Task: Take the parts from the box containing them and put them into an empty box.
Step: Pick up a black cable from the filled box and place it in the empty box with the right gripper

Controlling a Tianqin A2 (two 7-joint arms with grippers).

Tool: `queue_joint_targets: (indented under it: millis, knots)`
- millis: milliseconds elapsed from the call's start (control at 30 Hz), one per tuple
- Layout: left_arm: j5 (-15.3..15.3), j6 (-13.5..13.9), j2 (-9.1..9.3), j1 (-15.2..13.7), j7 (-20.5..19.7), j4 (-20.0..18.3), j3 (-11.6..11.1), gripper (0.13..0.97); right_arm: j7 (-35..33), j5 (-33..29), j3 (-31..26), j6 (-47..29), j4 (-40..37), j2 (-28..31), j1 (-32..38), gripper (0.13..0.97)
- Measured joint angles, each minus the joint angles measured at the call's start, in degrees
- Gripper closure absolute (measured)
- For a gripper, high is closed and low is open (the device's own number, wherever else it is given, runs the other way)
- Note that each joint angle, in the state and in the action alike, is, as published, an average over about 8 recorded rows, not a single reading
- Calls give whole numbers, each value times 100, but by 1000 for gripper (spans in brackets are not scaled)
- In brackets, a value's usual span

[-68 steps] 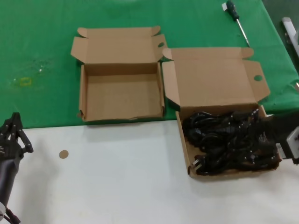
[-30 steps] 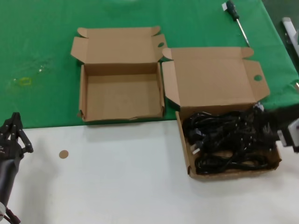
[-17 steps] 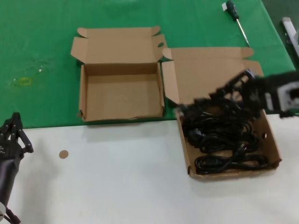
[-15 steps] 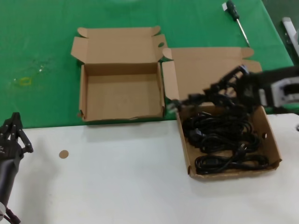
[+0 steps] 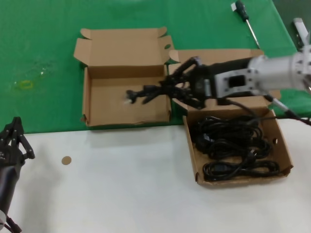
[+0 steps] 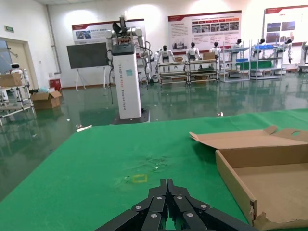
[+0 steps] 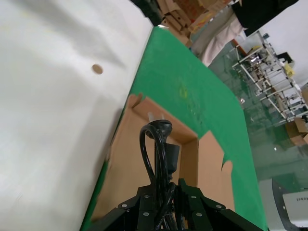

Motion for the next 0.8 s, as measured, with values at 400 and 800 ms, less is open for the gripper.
queue_joint_targets:
  millis: [400,800]
  knots:
    - [0,0,0,0,0,0,0,945,-326,-219,-302,578,-1122,-1091,407,868]
    - [-1,0,0,0,0,0,0,945,-1318,-99,-272,1042,-2588,-1911,773,868]
